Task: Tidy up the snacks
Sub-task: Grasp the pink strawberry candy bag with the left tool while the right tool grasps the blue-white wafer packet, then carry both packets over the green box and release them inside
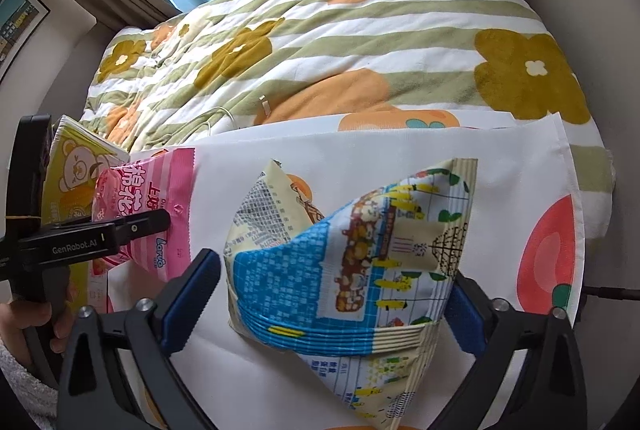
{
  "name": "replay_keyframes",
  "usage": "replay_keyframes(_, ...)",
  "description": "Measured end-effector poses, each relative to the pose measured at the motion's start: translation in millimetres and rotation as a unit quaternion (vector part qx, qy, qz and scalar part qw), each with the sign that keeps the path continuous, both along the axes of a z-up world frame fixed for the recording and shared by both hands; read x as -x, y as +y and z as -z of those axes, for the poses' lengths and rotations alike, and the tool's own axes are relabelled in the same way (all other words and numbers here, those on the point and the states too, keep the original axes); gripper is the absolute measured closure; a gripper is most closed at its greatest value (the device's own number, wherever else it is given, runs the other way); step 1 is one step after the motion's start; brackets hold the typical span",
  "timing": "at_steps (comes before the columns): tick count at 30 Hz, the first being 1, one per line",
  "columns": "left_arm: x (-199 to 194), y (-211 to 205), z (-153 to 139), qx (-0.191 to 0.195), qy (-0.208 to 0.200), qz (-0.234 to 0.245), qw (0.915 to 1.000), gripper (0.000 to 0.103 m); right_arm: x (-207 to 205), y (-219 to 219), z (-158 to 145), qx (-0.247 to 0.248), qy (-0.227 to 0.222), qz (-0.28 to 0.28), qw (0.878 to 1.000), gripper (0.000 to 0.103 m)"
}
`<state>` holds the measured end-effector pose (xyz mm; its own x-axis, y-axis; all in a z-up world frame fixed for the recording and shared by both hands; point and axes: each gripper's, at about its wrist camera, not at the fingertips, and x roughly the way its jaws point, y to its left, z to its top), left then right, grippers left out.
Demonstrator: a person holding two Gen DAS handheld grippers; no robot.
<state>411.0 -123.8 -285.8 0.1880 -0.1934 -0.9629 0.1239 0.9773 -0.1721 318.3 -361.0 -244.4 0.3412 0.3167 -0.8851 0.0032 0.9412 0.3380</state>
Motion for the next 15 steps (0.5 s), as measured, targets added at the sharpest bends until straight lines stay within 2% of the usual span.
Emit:
replay_keyframes(2, 2.8, -0.4, -2.3, -0.001, -0.003, 0.001, 1.0000, 0.030, 1.5, -3.5, 2.2, -0.010, 0.003, 0.005, 1.000, 0.015)
replay_keyframes(4, 5.0, -1.5, -4.9, 0.001, -0.007, 0.002, 1.0000, 0.030, 2.2, -6.4, 3.9, -0.023, 0.004, 0.010, 1.000, 0.029)
replay_keyframes(5, 6.6, -2.1, -6.3, 0.002, -0.009, 0.003, 1.0000, 0.030, 3.0, -7.0, 4.3, -0.026, 0.004, 0.011, 1.000, 0.033)
replay_keyframes(9, 12.2, -3.0, -16.3, 0.001, -0.022, 0.006, 0.9997, 0.031, 7.1, -9.4, 0.5, -0.025, -0.008, 0.019, 0.999, 0.035)
replay_keyframes(15, 23.3, -3.6, -46.5, 0.010, -0.047, 0.005, 0.9988, 0.031, 17.7, -15.3, -24.0, -0.029, -0.032, 0.027, 0.999, 0.035)
